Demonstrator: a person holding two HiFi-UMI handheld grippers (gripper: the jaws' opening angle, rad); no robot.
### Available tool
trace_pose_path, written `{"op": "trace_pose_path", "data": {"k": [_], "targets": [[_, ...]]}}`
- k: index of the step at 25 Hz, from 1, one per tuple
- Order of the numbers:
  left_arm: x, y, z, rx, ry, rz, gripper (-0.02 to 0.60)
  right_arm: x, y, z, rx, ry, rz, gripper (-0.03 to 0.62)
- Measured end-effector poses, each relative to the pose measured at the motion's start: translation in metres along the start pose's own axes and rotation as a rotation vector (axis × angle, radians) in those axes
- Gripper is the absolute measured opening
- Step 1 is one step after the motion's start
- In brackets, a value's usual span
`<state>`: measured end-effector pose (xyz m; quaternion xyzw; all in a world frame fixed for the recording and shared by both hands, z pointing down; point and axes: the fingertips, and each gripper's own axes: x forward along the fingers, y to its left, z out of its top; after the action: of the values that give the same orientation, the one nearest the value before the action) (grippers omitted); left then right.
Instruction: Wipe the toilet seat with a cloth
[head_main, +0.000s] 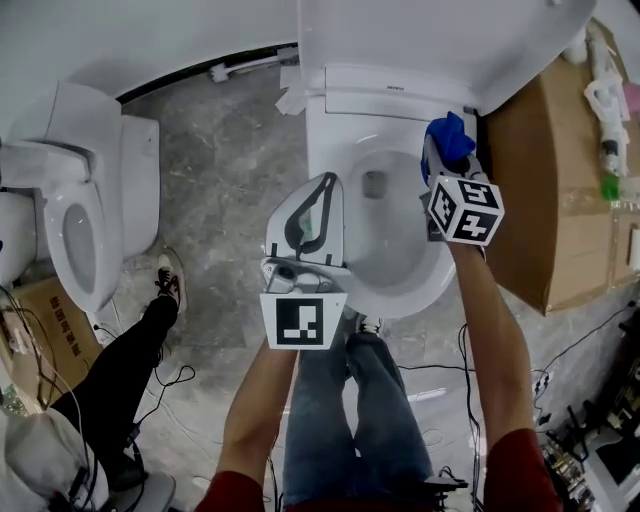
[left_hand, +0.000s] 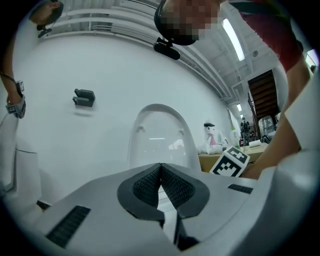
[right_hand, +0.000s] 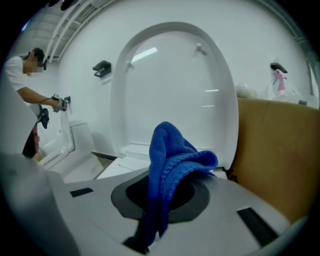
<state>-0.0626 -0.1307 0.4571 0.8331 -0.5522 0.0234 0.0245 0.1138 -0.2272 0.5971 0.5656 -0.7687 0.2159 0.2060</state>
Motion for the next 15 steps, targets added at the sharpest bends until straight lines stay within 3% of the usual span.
{"op": "trace_pose_path", "data": {"k": [6, 11, 15], "targets": [[-0.009, 0.039, -0.011, -0.001, 0.025, 0.027, 0.017, 0.062, -0.006, -0.03, -0.09, 0.198, -0.047, 0.054], [-0.016, 0.071, -0.019, -0.005, 0.023, 0.049, 0.017, 0.085, 0.006, -0.035, -0.083, 0.196, -0.085, 0.054], [-0.025, 0.09, -0.027, -0.002, 0.041, 0.063, 0.017, 0.105, 0.05, -0.025, -0.121, 0.184, -0.019, 0.054]]}}
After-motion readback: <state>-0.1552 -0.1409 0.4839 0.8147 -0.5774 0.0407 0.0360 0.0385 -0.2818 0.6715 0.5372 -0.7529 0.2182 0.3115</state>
